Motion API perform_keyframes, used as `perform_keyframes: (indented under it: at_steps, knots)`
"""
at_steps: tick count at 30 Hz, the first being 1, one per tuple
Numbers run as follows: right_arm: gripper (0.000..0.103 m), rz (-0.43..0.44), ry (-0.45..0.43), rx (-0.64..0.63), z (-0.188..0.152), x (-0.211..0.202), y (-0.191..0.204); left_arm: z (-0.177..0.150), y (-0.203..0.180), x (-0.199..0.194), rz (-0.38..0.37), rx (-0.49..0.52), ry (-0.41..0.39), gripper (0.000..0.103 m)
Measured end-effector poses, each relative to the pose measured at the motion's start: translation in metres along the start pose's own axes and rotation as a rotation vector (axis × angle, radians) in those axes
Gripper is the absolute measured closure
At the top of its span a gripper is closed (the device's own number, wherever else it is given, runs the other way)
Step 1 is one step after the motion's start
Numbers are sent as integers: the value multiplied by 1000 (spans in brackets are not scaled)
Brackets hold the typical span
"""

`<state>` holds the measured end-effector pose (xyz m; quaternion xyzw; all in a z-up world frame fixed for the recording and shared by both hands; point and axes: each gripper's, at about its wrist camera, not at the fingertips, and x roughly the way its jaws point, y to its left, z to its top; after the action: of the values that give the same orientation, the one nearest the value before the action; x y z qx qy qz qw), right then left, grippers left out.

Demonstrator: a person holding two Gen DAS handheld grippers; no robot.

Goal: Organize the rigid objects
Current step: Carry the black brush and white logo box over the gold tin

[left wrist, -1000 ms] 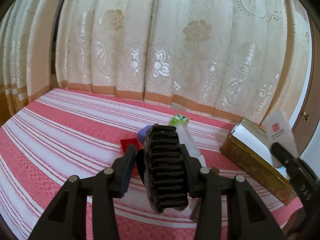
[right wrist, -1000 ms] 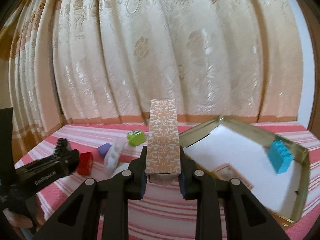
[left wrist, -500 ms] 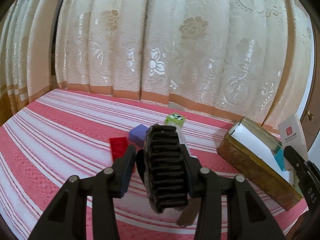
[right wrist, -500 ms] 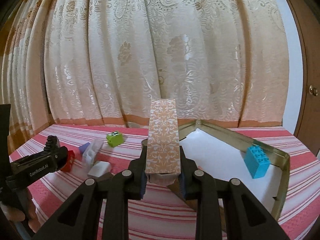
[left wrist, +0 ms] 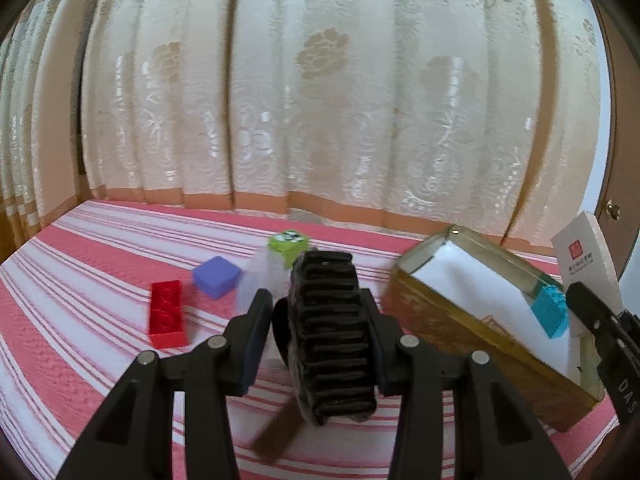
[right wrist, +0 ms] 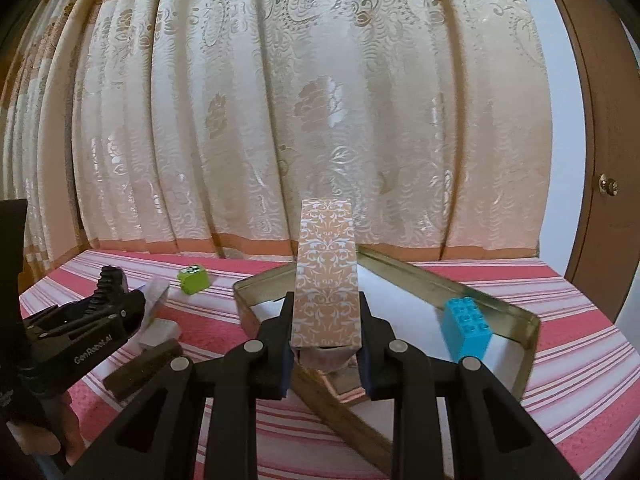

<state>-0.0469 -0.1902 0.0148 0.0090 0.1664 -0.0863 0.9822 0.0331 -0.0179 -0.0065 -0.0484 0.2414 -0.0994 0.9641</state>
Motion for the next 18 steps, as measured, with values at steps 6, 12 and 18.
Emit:
perform_keyframes:
  at_steps: [6, 12, 18]
  knots:
    - [75, -27, -1, 2, 0, -3, -22, -3, -33, 1, -38, 20, -3, 60]
    - [75, -54, -3, -7, -1, -6, -42, -5, -63, 3, -72, 31, -1, 60]
    - [75, -93, -4, -27, -2, -8, -64, -8, -87, 7, -98, 50, -5, 60]
